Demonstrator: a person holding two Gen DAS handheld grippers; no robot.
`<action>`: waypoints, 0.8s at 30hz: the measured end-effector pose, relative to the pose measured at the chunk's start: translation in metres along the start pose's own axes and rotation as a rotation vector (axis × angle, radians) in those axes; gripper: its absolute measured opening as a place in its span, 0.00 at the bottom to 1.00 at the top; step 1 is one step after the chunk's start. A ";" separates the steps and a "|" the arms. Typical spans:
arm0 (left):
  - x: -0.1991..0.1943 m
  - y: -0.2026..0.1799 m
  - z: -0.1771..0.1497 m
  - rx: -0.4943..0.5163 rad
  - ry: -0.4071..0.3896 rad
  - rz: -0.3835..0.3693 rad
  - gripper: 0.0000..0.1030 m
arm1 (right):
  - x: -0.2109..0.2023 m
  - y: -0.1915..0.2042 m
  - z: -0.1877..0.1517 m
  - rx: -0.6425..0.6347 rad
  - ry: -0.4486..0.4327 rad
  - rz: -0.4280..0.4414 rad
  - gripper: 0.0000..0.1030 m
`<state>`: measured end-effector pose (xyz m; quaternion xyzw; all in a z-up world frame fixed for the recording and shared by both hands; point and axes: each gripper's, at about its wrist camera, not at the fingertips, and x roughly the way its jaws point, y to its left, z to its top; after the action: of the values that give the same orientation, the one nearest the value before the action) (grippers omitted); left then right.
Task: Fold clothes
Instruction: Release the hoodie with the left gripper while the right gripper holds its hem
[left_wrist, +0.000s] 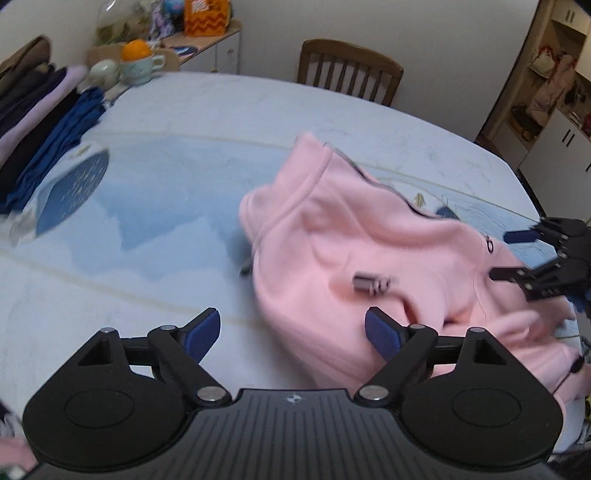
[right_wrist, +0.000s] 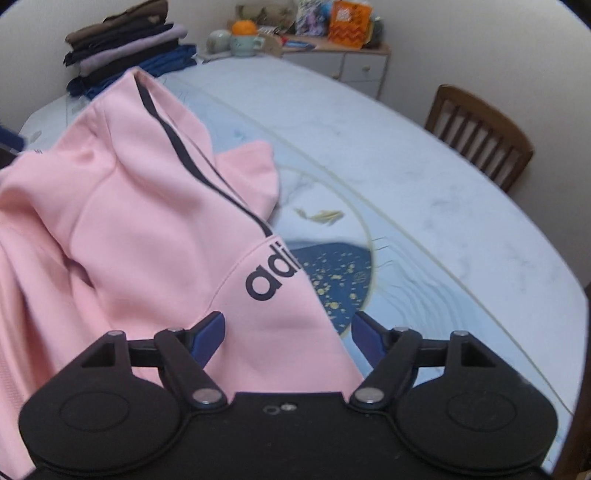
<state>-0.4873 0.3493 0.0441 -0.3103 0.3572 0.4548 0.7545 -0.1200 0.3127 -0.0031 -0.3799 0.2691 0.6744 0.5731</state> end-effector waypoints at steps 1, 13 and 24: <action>-0.002 0.003 -0.008 -0.023 0.008 0.005 0.83 | 0.006 -0.002 0.000 0.004 0.011 0.019 1.00; -0.014 -0.002 -0.021 -0.116 -0.023 0.086 0.83 | -0.055 -0.015 0.008 0.004 -0.129 0.061 1.00; -0.017 -0.032 -0.005 -0.031 -0.049 0.047 0.84 | -0.078 -0.086 0.002 0.034 -0.122 -0.218 1.00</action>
<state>-0.4653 0.3249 0.0602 -0.3024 0.3385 0.4855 0.7472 -0.0318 0.2873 0.0684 -0.3554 0.2022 0.6252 0.6648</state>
